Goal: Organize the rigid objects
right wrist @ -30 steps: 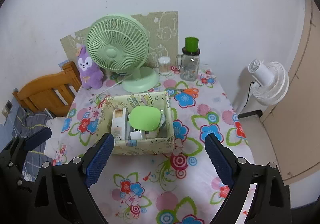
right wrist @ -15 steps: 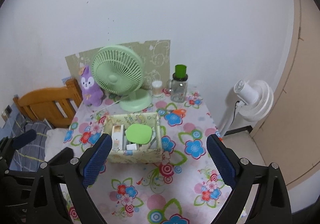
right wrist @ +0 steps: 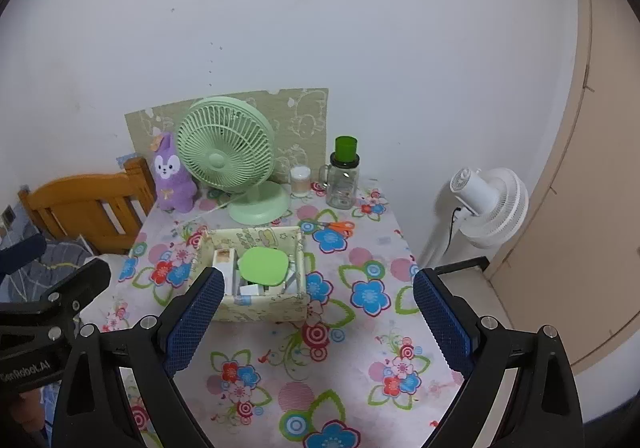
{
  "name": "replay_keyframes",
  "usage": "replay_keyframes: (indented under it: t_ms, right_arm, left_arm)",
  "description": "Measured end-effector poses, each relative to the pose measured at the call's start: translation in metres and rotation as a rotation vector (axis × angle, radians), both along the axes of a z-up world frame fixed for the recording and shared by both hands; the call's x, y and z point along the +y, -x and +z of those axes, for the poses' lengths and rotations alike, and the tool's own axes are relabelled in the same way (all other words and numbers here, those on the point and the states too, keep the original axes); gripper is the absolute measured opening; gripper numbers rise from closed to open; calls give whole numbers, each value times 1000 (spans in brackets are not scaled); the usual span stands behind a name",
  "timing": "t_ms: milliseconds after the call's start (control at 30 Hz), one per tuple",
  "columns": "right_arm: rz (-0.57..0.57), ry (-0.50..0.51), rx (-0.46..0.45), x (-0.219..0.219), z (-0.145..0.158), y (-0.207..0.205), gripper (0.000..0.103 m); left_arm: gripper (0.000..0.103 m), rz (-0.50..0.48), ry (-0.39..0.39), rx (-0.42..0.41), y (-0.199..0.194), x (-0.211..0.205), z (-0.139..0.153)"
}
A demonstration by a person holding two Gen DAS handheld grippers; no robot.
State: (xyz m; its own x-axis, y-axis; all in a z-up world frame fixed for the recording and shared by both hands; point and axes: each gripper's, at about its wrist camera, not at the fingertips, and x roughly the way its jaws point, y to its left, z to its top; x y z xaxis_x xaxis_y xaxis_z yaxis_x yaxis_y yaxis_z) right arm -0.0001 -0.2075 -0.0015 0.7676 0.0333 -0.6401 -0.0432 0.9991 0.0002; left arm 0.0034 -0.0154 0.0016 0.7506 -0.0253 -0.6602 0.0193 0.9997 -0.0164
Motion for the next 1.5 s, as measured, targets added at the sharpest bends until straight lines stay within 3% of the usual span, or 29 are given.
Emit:
replay_keyframes:
  t_ms: [433, 1500]
  right_arm:
    - [20, -10, -26, -5, 1, -1, 97]
    - [30, -14, -44, 3, 8, -7, 97]
  left_arm:
    - [103, 43, -40, -32, 4, -3, 2]
    - [103, 34, -22, -25, -5, 0, 1]
